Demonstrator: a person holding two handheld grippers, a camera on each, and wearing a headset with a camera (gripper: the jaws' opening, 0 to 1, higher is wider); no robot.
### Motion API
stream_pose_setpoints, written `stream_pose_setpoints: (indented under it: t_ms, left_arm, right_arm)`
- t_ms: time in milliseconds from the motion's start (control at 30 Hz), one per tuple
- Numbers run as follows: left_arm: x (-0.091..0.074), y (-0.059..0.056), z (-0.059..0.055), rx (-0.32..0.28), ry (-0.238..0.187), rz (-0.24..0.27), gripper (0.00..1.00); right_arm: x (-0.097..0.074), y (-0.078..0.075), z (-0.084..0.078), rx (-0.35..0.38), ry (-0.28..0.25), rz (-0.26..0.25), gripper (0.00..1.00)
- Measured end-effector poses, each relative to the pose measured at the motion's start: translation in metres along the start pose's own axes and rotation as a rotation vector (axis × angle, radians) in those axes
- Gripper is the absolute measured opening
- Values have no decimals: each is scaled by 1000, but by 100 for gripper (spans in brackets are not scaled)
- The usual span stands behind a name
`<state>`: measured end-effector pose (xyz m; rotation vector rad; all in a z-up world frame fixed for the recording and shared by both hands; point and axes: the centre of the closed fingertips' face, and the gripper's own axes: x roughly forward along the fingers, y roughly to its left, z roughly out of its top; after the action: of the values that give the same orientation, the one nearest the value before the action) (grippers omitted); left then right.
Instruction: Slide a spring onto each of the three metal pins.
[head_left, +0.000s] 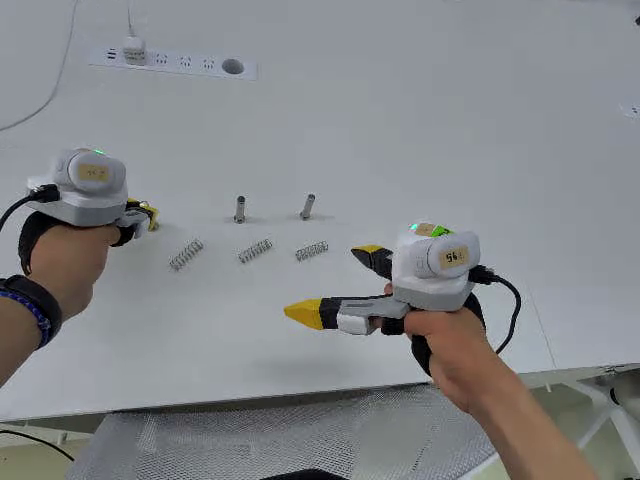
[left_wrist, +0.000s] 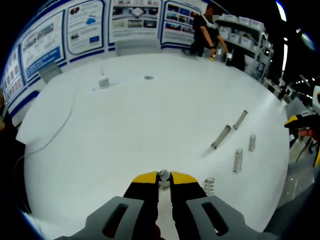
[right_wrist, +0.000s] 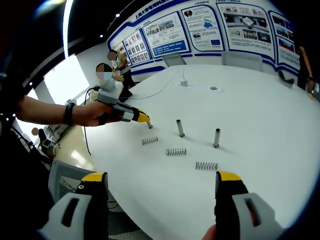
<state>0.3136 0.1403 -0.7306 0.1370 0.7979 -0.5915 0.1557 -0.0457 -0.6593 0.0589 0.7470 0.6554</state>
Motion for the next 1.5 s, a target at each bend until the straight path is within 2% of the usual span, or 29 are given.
stream_pose_setpoints:
  t_ms: [667, 933, 1167, 1500]
  left_arm:
    - [14, -10, 17, 54, -14, -27, 8]
    - [13, -16, 10, 71, -1, -32, 8]
    - [12, -17, 11, 90, -8, -26, 8]
    - [13, -18, 11, 84, -5, -29, 9]
  right_arm:
    - [-1, -3, 0, 4, 4, -6, 90]
    - [0, -1, -1, 3, 7, 0, 90]
    - [2, 0, 0, 4, 5, 5, 90]
    - [1, 0, 1, 5, 0, 6, 89]
